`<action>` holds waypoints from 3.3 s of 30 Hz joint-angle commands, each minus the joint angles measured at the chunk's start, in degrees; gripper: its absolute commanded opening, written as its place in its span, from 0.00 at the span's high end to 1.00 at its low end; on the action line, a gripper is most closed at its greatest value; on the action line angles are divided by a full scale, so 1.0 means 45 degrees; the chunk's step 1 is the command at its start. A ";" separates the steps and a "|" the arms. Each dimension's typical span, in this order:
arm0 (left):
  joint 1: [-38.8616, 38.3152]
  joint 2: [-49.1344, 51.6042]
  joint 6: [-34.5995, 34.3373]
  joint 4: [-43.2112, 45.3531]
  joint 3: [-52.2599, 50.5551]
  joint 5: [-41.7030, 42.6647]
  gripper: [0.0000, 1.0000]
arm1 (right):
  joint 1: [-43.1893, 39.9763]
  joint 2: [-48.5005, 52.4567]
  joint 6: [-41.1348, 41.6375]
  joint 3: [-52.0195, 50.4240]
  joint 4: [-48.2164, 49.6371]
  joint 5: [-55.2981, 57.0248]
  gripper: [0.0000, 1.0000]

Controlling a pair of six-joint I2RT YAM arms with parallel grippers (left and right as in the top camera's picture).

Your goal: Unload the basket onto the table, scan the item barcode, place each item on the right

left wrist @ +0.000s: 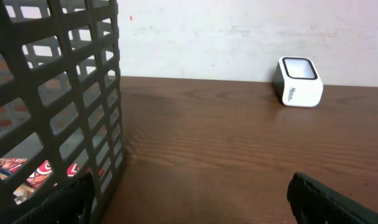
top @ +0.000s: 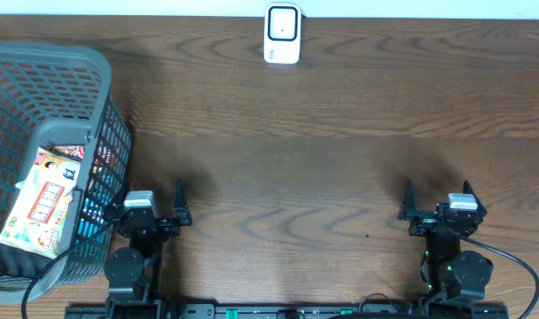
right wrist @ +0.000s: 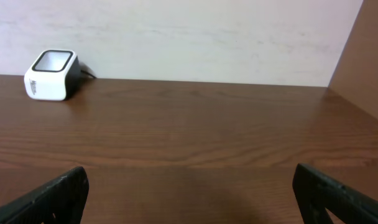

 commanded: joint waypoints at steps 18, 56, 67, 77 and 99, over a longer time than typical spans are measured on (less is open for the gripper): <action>0.0019 -0.0112 -0.0010 -0.0495 -0.0228 -0.0248 0.01 | 0.0063 0.0000 0.0034 -0.0019 -0.0049 0.0000 0.01; 0.0010 -0.0112 -0.1540 0.0782 0.0452 0.2885 0.01 | 0.0063 0.0000 0.0039 -0.0019 -0.0049 0.0000 0.01; 0.0010 0.2807 -0.2176 -0.1209 0.6237 0.3196 0.01 | 0.0063 0.0000 0.0034 -0.0019 -0.0049 0.0000 0.01; 0.0010 0.9418 -0.2166 -0.8461 1.5708 0.4541 0.01 | 0.0063 0.0000 0.0034 -0.0019 -0.0049 0.0000 0.01; 0.3585 1.5606 -0.9738 -1.4367 2.1595 -0.4206 0.02 | 0.0063 0.0000 0.0039 -0.0019 -0.0049 0.0000 0.01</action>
